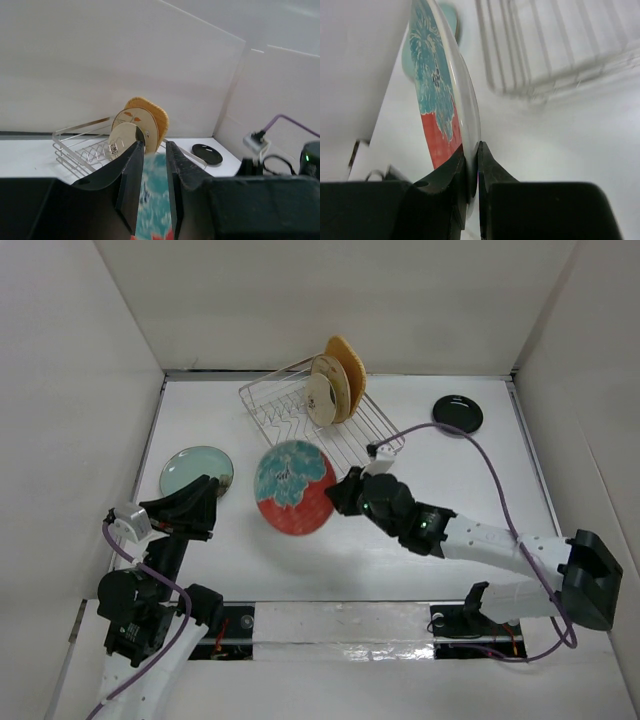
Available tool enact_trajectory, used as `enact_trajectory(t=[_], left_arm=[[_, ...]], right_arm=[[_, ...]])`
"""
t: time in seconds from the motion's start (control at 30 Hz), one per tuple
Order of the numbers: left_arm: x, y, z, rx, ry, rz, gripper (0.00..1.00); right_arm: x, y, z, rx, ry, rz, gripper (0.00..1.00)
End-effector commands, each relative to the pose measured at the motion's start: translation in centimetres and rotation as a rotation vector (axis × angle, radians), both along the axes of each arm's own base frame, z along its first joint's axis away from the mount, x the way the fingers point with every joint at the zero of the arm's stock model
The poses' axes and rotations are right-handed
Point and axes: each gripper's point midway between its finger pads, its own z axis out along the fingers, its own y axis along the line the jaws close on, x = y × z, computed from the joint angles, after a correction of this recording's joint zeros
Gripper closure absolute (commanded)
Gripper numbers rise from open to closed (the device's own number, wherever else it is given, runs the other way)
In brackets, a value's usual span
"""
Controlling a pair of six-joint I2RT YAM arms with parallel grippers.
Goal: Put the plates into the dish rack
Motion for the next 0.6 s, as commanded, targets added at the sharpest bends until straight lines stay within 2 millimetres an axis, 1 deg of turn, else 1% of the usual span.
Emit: enact_trajectory(t=[0.0,0.03,0.07,0.1,0.13,0.17,0.2,0.23,0.27,0.3,0.33,0.37,0.43,0.47,0.5,0.53,0.57], left_arm=[[-0.7,0.5,1.5,-0.022,-0.057,0.012,0.78],[-0.6,0.5,1.5,-0.022,-0.053,0.011,0.78],[-0.5,0.4,1.4,-0.022,-0.049,0.01,0.78],[-0.7,-0.1,1.4,-0.012,-0.054,-0.018,0.78],[-0.6,-0.3,1.3,-0.008,-0.049,-0.024,0.78],[-0.6,-0.4,1.3,-0.007,-0.048,-0.029,0.78],[-0.6,-0.5,1.2,-0.005,-0.045,-0.034,0.78],[-0.5,-0.5,1.2,-0.002,-0.043,-0.035,0.78],[-0.4,-0.6,1.1,-0.001,-0.04,-0.037,0.78],[-0.4,-0.7,1.1,0.0,-0.039,-0.042,0.78],[-0.3,-0.8,1.0,0.002,-0.035,-0.043,0.78],[-0.2,-0.9,0.9,0.005,-0.03,-0.048,0.78],[-0.1,-1.0,0.8,0.007,-0.027,-0.049,0.78],[0.0,-1.0,0.8,0.01,-0.023,-0.05,0.78],[0.0,-1.0,0.7,0.011,-0.022,-0.05,0.78],[0.1,-1.1,0.6,0.013,-0.018,-0.052,0.78],[0.2,-1.2,0.5,0.016,-0.012,-0.052,0.78]], right_arm=[[5.2,-1.5,15.6,0.252,-0.315,-0.116,1.0],[7.1,-2.7,16.4,0.242,-0.345,-0.155,1.0],[8.5,-2.8,16.8,0.203,-0.39,-0.17,1.0],[9.7,-3.1,17.5,0.188,-0.417,-0.195,1.0],[11.4,-4.2,20.1,0.196,-0.467,-0.235,1.0],[13.2,-3.7,19.4,0.136,-0.491,-0.243,1.0],[14.3,-3.9,19.9,0.12,-0.508,-0.262,1.0],[15.2,-4.0,22.4,0.133,-0.551,-0.279,1.0],[16.6,-4.5,22.9,0.086,-0.585,-0.3,1.0],[18.4,-3.9,21.7,0.037,-0.58,-0.314,1.0],[19.2,-3.6,21.8,0.01,-0.595,-0.327,1.0],[21.4,-4.0,22.4,-0.035,-0.62,-0.364,1.0],[23.0,-3.7,22.7,-0.071,-0.64,-0.383,1.0],[24.2,-4.2,22.5,-0.124,-0.658,-0.408,1.0],[24.9,-4.6,24.4,-0.121,-0.689,-0.435,1.0],[26.2,-3.7,22.9,-0.161,-0.679,-0.429,1.0],[26.7,-3.6,22.9,-0.204,-0.697,-0.432,1.0]])
